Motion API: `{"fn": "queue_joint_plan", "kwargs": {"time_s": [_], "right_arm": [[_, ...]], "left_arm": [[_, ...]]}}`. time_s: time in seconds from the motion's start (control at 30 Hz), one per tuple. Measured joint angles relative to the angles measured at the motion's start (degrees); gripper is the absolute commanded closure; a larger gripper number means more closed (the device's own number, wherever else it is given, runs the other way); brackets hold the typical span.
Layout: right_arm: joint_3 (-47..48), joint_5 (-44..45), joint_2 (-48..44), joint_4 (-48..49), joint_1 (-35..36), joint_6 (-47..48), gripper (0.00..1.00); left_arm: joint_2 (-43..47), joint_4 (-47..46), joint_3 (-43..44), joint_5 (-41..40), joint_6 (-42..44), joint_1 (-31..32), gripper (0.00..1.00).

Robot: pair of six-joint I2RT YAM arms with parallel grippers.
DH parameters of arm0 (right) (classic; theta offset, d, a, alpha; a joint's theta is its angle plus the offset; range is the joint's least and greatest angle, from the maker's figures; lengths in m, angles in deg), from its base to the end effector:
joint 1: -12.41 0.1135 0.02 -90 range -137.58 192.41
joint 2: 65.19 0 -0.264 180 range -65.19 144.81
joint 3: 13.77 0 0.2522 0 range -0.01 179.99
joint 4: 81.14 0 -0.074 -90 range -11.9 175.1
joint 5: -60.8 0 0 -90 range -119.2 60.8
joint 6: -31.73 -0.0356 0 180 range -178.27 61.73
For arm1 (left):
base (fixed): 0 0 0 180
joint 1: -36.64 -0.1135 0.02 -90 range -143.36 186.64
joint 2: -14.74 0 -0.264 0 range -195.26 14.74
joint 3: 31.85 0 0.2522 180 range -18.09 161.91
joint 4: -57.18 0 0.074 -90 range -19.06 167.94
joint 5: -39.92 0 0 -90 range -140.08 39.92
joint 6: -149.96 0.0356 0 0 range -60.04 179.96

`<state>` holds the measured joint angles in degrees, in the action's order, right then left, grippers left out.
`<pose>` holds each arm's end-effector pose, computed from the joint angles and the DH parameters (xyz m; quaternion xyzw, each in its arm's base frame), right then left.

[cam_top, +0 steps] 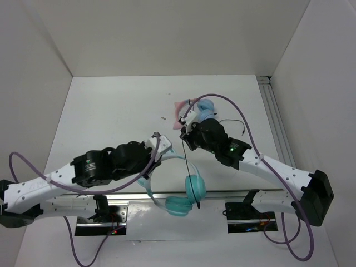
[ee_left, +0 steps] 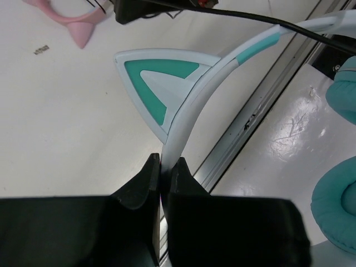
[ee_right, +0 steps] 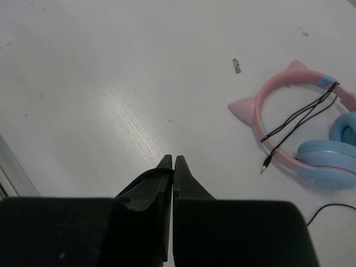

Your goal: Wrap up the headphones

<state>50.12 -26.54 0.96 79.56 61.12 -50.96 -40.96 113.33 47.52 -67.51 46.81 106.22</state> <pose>0.1775 0.1996 0.3047 -0.3767 0.7360 0.1808 0.5327 0.0774 -0.1774 0.3749 0.3454 0.7980 -0.2146 0.4447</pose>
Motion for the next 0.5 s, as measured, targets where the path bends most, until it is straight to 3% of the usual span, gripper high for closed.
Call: {"fn": "queue_joint_plan", "kwargs": {"time_s": [0.3, 0.37, 0.47, 0.5], "right_arm": [[-1.6, -13.8, 3.0, 7.8, -2.1, -2.2, 1.0], [-3.0, -18.2, 4.0, 11.5, -2.8, -3.5, 0.92], [-3.9, -23.8, 7.6, 18.6, -3.0, -6.3, 0.58], [-4.0, -25.0, 9.5, 21.1, -3.1, -7.1, 0.56]], "left_arm": [[6.1, -0.1, 0.0, -5.6, 0.3, 0.2, 1.0], [7.2, -0.5, 0.0, -7.3, -0.6, 0.3, 1.0], [8.7, -0.9, 0.5, -9.8, -2.1, 0.4, 1.0], [8.7, -0.9, 1.3, -10.1, -2.4, 0.5, 1.0]]}}
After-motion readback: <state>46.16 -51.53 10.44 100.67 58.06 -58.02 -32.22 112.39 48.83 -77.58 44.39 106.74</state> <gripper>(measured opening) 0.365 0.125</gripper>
